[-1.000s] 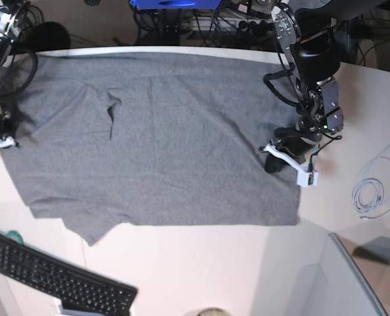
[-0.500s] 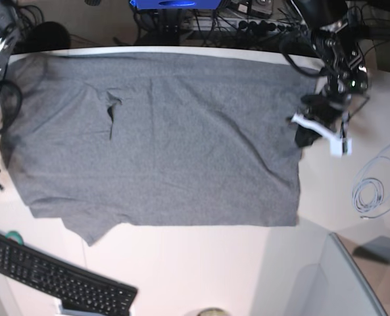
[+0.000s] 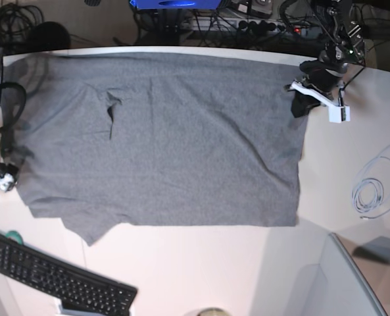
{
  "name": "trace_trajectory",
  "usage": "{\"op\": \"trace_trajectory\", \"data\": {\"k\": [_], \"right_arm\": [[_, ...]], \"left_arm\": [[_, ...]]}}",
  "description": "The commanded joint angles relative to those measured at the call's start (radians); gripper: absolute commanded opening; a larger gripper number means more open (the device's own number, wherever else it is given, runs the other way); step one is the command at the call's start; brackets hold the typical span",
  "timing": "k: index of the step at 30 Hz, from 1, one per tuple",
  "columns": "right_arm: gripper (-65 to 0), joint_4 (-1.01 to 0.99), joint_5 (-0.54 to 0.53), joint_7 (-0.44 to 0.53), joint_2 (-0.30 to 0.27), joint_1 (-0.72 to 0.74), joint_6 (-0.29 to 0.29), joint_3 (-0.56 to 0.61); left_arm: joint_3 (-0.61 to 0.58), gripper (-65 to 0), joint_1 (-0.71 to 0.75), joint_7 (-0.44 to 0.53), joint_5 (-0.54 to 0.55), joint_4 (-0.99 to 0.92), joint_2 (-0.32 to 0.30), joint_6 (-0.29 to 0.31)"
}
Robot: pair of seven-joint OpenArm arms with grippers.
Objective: Layout the t-shirt on the table in an organized manner, then fold the t-shirt properly
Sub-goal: 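Grasp the shirt's corner again with the left gripper, then drag the held shirt corners outward with both grippers to stretch it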
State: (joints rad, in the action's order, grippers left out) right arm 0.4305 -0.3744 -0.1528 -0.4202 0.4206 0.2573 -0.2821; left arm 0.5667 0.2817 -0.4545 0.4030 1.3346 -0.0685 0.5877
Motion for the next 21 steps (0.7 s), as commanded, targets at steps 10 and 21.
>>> {"op": "trace_trajectory", "data": {"k": [10,21], "right_arm": [[-27.3,0.014,-0.005,0.012,0.004,0.021,0.004,0.002],[-27.3,0.060,-0.002,0.019,0.008,0.054,0.000,0.004]], "left_arm": [[0.006,-65.0,0.008,0.058,0.015,-0.071,-0.057,0.007],[0.032,-65.0,0.008,0.061,0.018,0.026,-0.046,0.007]]}}
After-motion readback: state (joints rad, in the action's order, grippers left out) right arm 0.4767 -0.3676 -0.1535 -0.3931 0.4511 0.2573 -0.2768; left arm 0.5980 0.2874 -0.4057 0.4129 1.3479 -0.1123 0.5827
